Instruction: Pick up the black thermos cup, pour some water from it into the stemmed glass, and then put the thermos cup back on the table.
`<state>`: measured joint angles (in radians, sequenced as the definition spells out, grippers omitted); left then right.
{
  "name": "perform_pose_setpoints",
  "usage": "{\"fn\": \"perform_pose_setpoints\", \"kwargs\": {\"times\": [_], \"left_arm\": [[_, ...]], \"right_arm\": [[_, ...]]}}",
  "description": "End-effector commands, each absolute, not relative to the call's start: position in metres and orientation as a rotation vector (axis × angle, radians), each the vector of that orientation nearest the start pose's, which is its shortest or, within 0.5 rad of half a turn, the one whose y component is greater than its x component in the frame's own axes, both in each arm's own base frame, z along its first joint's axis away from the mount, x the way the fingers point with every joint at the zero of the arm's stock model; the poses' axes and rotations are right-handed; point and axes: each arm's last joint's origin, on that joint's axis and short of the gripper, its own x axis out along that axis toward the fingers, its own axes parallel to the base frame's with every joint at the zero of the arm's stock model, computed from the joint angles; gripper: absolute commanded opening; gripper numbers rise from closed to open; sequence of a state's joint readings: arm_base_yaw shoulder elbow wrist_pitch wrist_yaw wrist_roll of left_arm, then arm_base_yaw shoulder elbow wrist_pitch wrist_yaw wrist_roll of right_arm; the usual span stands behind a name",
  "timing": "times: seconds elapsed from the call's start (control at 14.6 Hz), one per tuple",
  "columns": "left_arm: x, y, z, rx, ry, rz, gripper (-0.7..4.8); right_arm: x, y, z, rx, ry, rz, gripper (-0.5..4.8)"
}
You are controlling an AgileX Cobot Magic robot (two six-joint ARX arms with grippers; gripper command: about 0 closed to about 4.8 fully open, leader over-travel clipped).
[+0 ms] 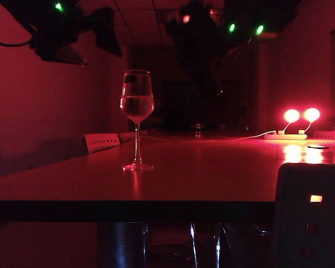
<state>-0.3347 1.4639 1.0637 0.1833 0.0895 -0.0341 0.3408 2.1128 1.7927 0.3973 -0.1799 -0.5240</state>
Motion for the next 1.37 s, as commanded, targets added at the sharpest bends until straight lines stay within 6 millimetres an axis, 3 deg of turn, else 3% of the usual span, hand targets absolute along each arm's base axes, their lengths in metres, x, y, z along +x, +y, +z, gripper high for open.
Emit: {"fn": "perform_pose_setpoints", "kwargs": {"times": [0.07, 0.27, 0.75, 1.37], "left_arm": [[0.329, -0.119, 0.307, -0.008, 0.215, -0.464, 4.79], [0.344, -0.126, 0.300, -0.016, 0.237, -0.494, 4.79], [0.348, -0.130, 0.300, -0.027, 0.203, -0.584, 4.79], [0.348, -0.130, 0.292, 0.009, 0.250, -0.600, 4.79]], "right_arm": [[0.487, 0.179, 0.330, -0.591, -0.309, 0.463, 1.76], [0.489, 0.180, 0.329, -0.679, -0.325, 0.454, 1.75], [0.480, 0.201, 0.329, -0.882, -0.414, 0.487, 1.75], [0.483, 0.196, 0.329, -1.060, -0.436, 0.413, 1.66]]}}
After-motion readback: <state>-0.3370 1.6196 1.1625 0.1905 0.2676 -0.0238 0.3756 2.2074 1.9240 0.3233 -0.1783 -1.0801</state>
